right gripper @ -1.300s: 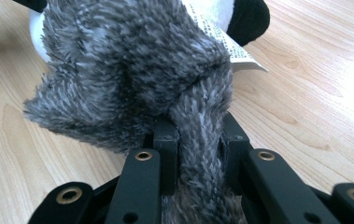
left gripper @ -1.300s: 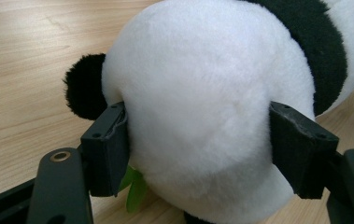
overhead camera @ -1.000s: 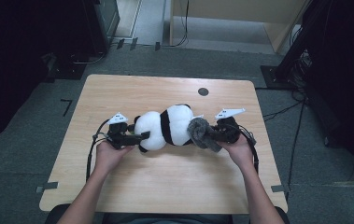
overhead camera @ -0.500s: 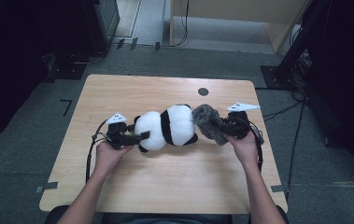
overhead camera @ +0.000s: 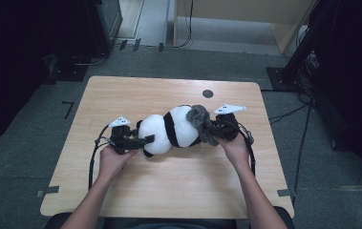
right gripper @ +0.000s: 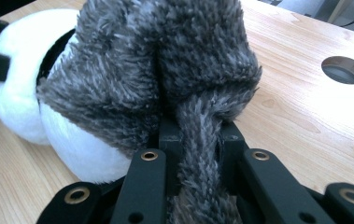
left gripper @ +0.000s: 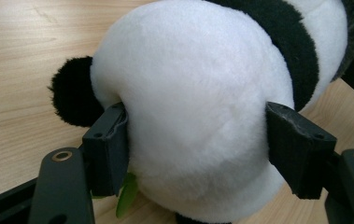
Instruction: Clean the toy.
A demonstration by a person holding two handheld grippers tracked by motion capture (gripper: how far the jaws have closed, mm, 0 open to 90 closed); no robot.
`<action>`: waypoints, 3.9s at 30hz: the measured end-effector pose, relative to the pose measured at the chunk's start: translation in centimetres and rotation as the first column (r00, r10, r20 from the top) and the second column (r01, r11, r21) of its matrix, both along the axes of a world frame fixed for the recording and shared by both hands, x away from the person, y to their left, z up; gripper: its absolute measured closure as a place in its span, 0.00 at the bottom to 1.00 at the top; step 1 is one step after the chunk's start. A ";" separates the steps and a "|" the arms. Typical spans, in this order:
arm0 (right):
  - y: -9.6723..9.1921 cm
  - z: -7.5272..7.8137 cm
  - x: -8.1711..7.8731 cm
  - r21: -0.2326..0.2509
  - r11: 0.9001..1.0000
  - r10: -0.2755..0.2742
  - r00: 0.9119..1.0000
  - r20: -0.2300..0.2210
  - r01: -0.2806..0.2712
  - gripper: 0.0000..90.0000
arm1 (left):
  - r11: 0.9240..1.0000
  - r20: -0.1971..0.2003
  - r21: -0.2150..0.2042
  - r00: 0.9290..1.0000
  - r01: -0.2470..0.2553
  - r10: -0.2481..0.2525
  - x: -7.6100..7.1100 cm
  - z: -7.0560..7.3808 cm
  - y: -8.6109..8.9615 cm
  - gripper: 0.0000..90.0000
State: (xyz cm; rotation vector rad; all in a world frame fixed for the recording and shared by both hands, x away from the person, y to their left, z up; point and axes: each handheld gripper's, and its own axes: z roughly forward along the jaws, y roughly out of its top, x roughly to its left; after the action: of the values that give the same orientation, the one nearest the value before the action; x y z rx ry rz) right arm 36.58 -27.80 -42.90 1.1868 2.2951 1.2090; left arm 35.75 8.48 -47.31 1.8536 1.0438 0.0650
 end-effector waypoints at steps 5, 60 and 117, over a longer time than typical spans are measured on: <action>-0.1 0.2 0.8 -0.027 1.000 -0.015 1.000 0.018 0.016 0.87 | 1.000 -0.014 0.001 1.000 0.022 -0.022 -0.7 0.2 -0.6 0.34; 0.5 -1.2 3.6 0.007 1.000 -0.020 0.999 0.026 0.020 0.89 | 0.842 0.204 0.152 0.817 0.518 -0.540 0.0 -2.5 -2.4 0.02; 6.5 3.0 -4.2 0.035 0.994 0.098 0.986 0.131 -0.104 0.85 | 0.988 0.143 -0.103 0.985 0.113 -0.098 0.8 2.1 -2.4 0.55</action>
State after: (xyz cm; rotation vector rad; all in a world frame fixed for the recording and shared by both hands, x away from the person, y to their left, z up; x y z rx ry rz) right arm 32.39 -21.29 -39.90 0.9849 2.2679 1.3352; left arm 36.54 6.07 -45.23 1.7745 0.8365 0.0696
